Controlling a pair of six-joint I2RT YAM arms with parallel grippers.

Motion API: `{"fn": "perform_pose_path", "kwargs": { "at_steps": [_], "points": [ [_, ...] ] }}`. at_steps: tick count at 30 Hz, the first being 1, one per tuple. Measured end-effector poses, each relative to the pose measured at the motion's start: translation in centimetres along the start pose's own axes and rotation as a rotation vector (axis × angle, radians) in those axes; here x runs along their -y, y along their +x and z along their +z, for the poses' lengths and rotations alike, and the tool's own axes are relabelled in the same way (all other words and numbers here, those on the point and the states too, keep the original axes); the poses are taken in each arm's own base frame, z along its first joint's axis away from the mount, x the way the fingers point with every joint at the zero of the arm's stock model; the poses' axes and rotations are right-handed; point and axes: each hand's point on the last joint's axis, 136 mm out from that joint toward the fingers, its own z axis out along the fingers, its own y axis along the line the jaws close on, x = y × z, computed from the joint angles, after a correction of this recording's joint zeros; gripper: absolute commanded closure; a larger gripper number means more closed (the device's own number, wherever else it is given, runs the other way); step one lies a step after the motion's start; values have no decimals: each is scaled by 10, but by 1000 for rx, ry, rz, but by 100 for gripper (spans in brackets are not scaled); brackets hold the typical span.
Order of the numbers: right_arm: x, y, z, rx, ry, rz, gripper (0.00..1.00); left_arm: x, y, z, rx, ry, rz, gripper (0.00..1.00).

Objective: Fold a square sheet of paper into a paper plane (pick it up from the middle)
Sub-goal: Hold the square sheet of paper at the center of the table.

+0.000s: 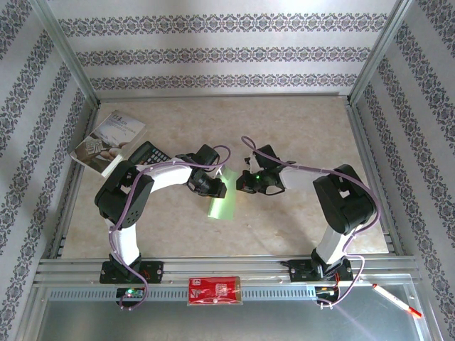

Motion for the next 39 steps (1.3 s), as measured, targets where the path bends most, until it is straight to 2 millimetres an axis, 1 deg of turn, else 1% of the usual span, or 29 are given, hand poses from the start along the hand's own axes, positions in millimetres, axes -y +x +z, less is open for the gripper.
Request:
{"fn": "perform_pose_path", "kwargs": {
  "at_steps": [2, 8, 18, 27, 39],
  "points": [
    [-4, 0, 2, 2, -8, -4, 99, 0, 0, 0, 0, 0, 0, 64],
    [-2, -1, 6, 4, -9, 13, 99, 0, 0, 0, 1, 1, 0, 63],
    [-1, -1, 7, 2, -8, 18, 99, 0, 0, 0, 1, 1, 1, 63],
    [-6, 2, 9, -3, -15, 17, 100, 0, 0, 1, 3, 2, 1, 63],
    [-3, 11, 24, -35, -7, 28, 100, 0, 0, 1, 3, 2, 1, 63]
  ]
}}
